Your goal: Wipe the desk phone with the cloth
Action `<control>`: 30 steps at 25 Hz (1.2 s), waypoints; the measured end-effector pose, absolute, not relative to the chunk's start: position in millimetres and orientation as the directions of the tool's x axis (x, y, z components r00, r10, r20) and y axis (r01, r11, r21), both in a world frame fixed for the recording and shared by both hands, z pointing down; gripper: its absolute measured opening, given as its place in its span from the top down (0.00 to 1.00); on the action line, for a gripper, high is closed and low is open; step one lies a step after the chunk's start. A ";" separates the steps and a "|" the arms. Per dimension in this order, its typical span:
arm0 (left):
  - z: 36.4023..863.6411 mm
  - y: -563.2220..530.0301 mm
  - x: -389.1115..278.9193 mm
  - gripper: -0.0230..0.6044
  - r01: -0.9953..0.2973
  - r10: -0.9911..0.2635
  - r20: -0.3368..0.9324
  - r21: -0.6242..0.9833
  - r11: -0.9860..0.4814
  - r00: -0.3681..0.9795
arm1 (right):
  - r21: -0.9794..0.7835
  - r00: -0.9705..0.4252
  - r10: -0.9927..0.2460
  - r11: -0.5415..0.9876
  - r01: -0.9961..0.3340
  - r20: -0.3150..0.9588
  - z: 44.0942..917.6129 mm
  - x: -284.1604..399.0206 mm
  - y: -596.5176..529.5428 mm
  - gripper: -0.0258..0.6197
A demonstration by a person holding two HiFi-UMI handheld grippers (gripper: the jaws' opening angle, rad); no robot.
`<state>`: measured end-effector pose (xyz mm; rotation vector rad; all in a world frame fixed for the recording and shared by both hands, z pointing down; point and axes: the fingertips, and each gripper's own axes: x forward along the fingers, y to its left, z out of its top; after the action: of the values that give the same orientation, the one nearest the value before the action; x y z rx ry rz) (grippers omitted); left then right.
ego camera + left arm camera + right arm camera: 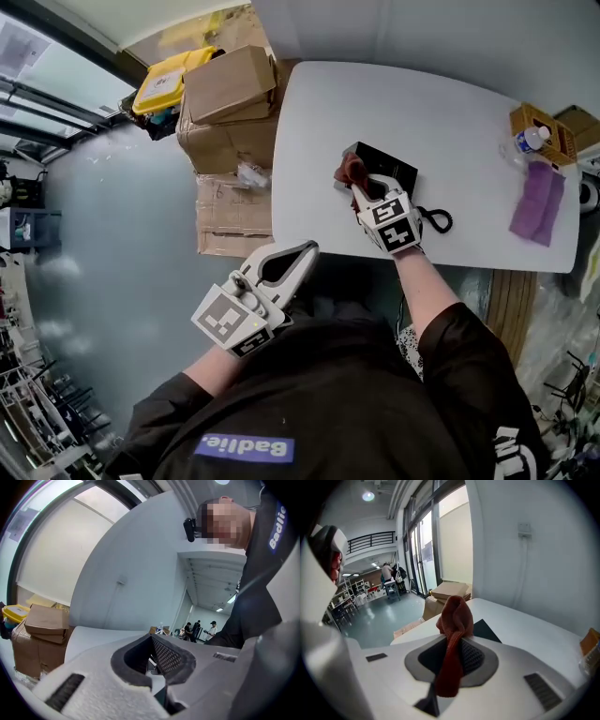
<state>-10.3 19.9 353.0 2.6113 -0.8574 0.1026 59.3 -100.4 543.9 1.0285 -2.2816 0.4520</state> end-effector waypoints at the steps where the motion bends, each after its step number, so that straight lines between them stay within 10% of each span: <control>1: 356.4 20.4 -7.4 0.95 -0.601 -0.568 0.201 0.340 -0.724 0.798 | -0.073 -0.543 -0.554 0.654 -0.753 0.631 549.0 60.2 -100.6 0.85; 30: 363.8 67.3 35.8 0.95 -0.517 -0.484 0.184 0.348 -0.782 0.856 | -0.038 -0.363 -0.624 0.470 -0.882 0.693 583.6 200.1 -23.2 0.85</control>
<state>35.8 67.3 363.8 2.6410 -0.7427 0.1183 200.1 -23.2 583.6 1.2434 -2.1091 0.5477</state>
